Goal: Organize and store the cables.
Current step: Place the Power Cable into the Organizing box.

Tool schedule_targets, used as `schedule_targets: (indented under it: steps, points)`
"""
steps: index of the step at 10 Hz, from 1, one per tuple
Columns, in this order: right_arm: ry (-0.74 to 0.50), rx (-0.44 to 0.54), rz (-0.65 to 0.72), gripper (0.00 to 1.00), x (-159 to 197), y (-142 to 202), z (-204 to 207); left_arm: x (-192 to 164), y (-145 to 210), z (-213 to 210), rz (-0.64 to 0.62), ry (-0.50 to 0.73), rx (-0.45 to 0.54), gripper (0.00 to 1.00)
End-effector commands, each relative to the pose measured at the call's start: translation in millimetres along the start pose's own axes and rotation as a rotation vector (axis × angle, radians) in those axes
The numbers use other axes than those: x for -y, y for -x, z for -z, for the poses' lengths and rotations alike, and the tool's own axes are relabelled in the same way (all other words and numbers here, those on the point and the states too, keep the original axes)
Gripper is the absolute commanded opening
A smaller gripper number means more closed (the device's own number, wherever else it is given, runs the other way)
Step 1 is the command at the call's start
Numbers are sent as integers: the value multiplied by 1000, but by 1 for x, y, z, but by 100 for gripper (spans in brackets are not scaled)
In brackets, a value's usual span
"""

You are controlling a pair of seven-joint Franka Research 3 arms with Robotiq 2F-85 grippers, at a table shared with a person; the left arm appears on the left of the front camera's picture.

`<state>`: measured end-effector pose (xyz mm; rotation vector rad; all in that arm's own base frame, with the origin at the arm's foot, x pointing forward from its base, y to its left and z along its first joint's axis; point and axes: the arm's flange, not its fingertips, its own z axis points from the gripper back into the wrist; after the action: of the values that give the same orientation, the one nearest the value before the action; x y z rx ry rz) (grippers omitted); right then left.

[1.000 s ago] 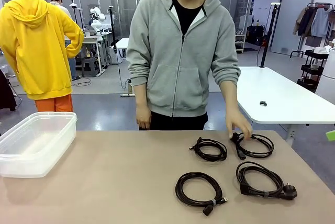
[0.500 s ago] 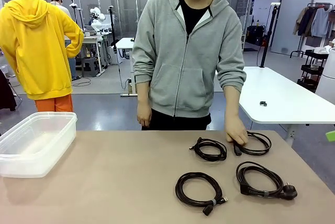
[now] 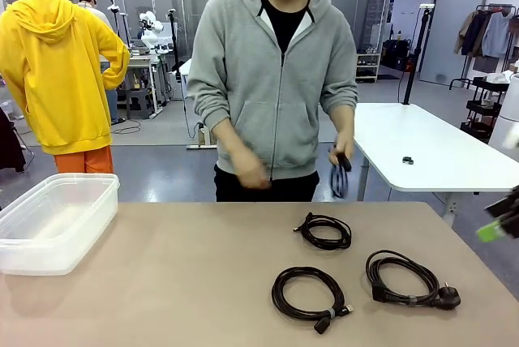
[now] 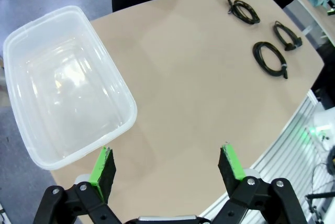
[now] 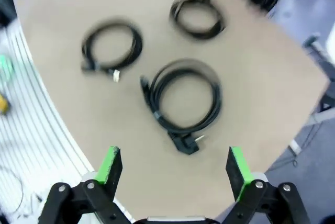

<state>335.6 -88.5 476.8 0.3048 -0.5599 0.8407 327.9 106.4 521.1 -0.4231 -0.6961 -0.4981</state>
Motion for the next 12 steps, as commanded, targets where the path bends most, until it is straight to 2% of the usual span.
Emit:
schedule_targets:
  steps: [1,4,6,8,10,12]
  points:
    - [22,-257,-146,100,0,-22,35,-1,1,-1,14,13,2,100]
    - [-9,-430,-167,100,0,-29,103,-1,1,-1,14,13,2,100]
    - [-61,-418,-178,100,1,-25,135,-1,1,-1,14,13,2,100]
    - [-70,-464,-222,100,-1,-24,169,-1,1,-1,14,13,2,100]
    - [-72,-463,-256,100,-2,-24,189,-1,1,-1,14,13,2,100]
    - [-79,-502,-270,100,-2,-23,206,-1,1,-1,14,13,2,100]
